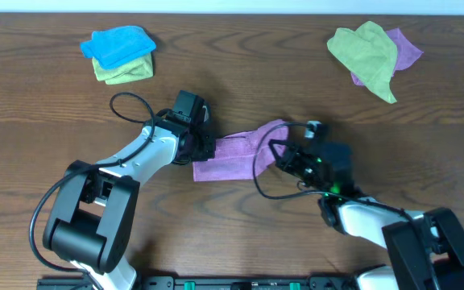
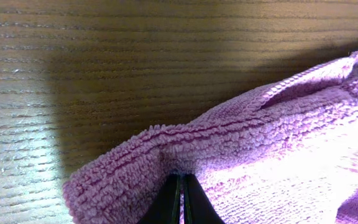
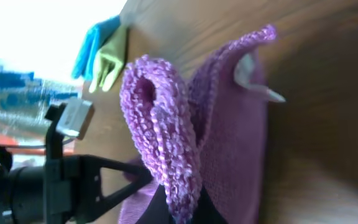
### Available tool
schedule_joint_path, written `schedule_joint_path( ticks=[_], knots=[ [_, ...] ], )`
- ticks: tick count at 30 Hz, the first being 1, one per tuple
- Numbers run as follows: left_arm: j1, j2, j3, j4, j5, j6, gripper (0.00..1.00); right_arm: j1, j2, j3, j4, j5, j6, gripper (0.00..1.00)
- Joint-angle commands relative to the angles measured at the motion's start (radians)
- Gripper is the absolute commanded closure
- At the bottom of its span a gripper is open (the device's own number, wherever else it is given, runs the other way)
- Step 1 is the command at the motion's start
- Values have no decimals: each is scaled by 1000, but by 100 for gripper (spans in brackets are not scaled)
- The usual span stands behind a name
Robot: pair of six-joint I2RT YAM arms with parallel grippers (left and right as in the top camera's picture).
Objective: Fold the cloth
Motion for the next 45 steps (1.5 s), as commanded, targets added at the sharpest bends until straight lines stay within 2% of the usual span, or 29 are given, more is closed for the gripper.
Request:
schedule_joint_path(
  ticks=[1, 5, 9, 17, 33, 45],
  knots=[
    [1, 14, 7, -2, -6, -8, 95, 58, -11, 95, -85, -11, -73, 99],
    [1, 14, 10, 2, -6, -8, 95, 122, -10, 205, -233, 33, -134, 99],
    [2, 11, 16, 1, -6, -8, 94, 168, -5, 250, -280, 50, -154, 99],
    [22, -5, 56, -34, -6, -8, 95, 253, 79, 262, -272, 55, -154, 99],
    [242, -145, 91, -148, -8, 87, 94, 353, 195, 368, -262, 102, -181, 99],
    [309, -166, 92, -188, -61, 124, 94, 411, 327, 479, -266, 98, -196, 98]
  ],
)
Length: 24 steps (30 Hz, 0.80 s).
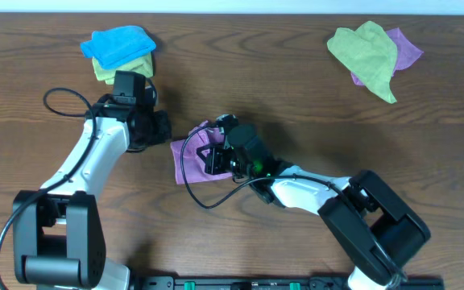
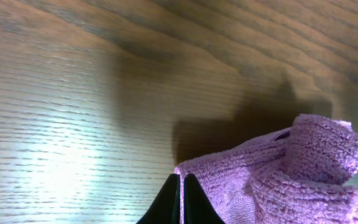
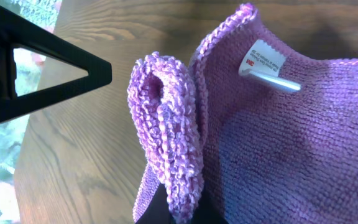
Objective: Fold the cloth
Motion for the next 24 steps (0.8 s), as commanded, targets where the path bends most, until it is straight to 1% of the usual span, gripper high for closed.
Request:
schedule_joint_path(
  ticks=[1, 3, 5, 6, 7, 11, 24],
  knots=[
    [26, -37, 19, -3, -33, 27, 94, 20, 21, 35, 2, 3, -24, 96],
    [37, -43, 19, -3, -34, 27, 94, 27, 21, 35, 2, 3, -24, 86],
    [52, -52, 20, -3, -45, 27, 94, 37, 21, 40, 2, -19, -32, 72],
    [61, -57, 20, -3, -52, 27, 94, 42, 21, 45, 3, -45, -36, 64],
    [66, -60, 20, -3, -52, 28, 94, 45, 21, 48, 3, -62, -39, 60],
    [88, -71, 20, -4, -52, 27, 94, 63, 21, 54, 3, -95, -39, 57],
    [124, -99, 20, -4, -52, 27, 94, 127, 21, 56, 2, -130, -54, 55]
  ],
)
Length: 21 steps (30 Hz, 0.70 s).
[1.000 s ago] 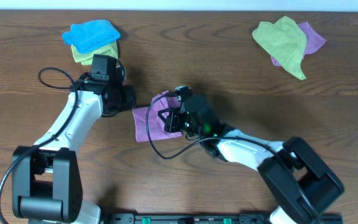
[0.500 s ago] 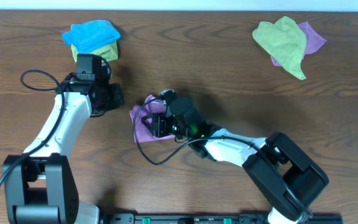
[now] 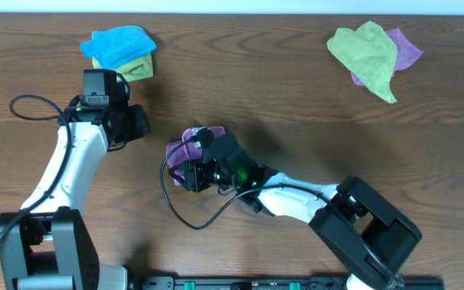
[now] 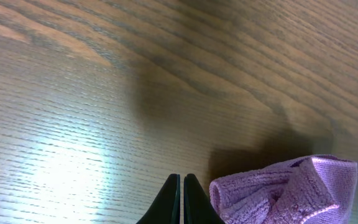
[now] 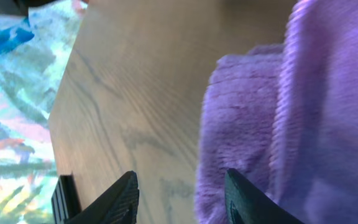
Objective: Fold the cloth
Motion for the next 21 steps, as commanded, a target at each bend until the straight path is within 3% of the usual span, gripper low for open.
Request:
schedule_joint_path(
  ticks=[1, 8, 21],
  knots=[
    [8, -29, 20, -3, -11, 18, 94, 14, 11, 22, 0, -15, -23, 55],
    [9, -62, 20, -10, -28, 18, 94, -40, -30, 23, 83, -39, -23, 56],
    [14, -72, 20, -33, -32, 18, 94, -130, -44, 27, -31, 36, -61, 56]
  ],
)
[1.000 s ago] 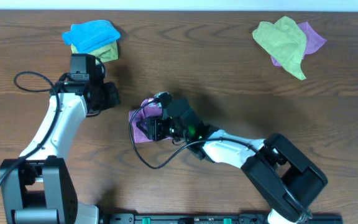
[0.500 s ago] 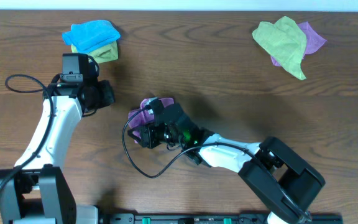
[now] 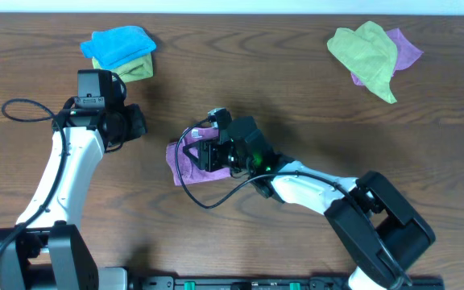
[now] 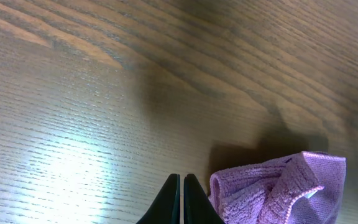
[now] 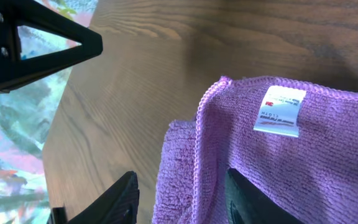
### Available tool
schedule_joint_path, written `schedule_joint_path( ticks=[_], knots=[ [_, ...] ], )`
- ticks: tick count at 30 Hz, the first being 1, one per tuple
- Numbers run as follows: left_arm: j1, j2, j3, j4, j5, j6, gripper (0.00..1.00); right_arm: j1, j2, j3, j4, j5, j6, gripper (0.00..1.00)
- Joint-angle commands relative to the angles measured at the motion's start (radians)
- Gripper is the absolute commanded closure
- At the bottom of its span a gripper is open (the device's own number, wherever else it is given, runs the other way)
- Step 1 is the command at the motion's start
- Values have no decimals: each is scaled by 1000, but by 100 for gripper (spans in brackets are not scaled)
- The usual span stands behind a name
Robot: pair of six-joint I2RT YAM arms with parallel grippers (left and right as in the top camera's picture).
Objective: Fold the cloth
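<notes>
The purple cloth (image 3: 185, 159) lies doubled over in a small bundle at the table's middle, its white label (image 5: 279, 111) facing up. My right gripper (image 3: 205, 153) hovers open just over the cloth's right part; in the right wrist view its fingers (image 5: 125, 194) straddle the cloth's hemmed edge (image 5: 199, 155) with nothing gripped. My left gripper (image 3: 138, 125) is shut and empty, off to the left of the cloth; the left wrist view shows its fingertips (image 4: 181, 198) over bare wood, with the purple cloth (image 4: 278, 186) to their right.
A blue cloth on a green one (image 3: 119, 52) lies at the back left. A green cloth over a purple one (image 3: 370, 48) lies at the back right. The right arm's cable (image 3: 185, 187) loops down beside the bundle.
My right gripper, still open, has drawn back to the right and up from the cloth's left edge, so the label now shows. The left arm has barely moved.
At first the cloth lay stretched out, my left gripper shut at its left end and my right shut on its raised right end. Then the right end was over the left half and the left gripper was clear. After that the right gripper was open, the cloth lying doubled.
</notes>
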Motion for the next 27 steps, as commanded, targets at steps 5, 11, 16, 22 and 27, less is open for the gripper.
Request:
schedule_joint_path(
  ticks=[5, 11, 16, 22, 27],
  knots=[
    [8, -19, 20, -4, -17, 18, 94, -2, 35, 31, -7, 37, -27, 56],
    [8, -19, 20, -4, -17, 18, 94, 25, 143, 141, -11, -19, -27, 57],
    [8, -19, 20, -4, -19, 18, 94, 59, 217, 239, -82, -46, -28, 57],
    [25, -19, 21, -3, -22, 18, 95, 107, 221, 247, -88, -44, -28, 57],
    [59, -20, 21, -5, -13, 18, 94, 145, 226, 247, -96, -8, -28, 57]
  ],
)
